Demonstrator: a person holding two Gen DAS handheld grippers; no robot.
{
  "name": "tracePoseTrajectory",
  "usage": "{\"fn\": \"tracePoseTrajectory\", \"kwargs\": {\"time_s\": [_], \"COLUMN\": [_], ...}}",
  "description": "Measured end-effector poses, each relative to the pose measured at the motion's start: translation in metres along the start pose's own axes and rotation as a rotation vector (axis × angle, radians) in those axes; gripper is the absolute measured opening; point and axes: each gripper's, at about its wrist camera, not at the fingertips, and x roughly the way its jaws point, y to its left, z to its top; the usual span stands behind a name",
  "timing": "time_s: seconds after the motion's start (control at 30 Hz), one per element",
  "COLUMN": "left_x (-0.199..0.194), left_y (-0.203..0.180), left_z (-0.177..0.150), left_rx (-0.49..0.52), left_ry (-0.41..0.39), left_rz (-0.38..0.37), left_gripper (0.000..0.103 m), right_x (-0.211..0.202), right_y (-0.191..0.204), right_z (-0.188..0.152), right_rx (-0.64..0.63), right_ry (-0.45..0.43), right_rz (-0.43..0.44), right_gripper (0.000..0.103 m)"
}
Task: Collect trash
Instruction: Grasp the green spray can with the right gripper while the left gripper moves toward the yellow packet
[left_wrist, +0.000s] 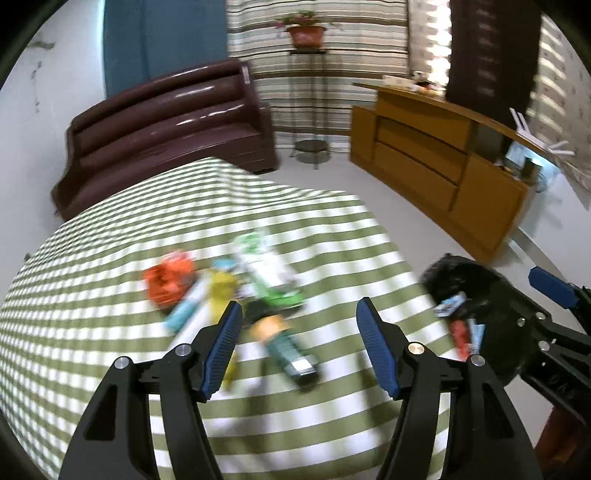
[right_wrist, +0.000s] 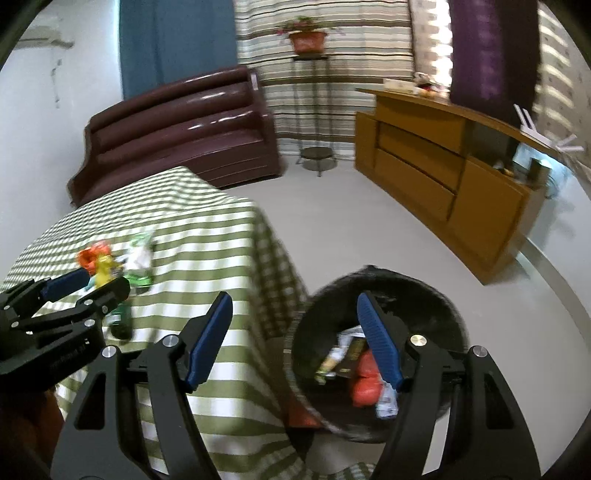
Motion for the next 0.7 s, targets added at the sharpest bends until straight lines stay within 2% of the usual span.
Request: {"fn": "tracePoseTrajectory", "kwargs": {"time_s": [0.27,0.4,0.7], "left_x": [-0.008,-0.01,-0.009], "left_y": [0.071,0.093,0.131], "left_z": [-0.018,-0.023,-0.036], "left_rx": [-0.086,-0.121,-0.168], "left_ry": [0.017,0.025,0.04], "left_rz": [0.099,0.126,0.166], "left_gripper": [0.063,0.063,0.063], "right_x": [0.006,0.011,0.023], "right_y": [0.06,0.09,0.135], "right_z": [0.003,0.003,0.0], "right_rx": [-0.086,-0.134,-0.219], "right_ry": [0.016,0.029,0.071], "right_rz": [0.084,0.124,0.163], "right_gripper": [0.068,0.068,0.058]}}
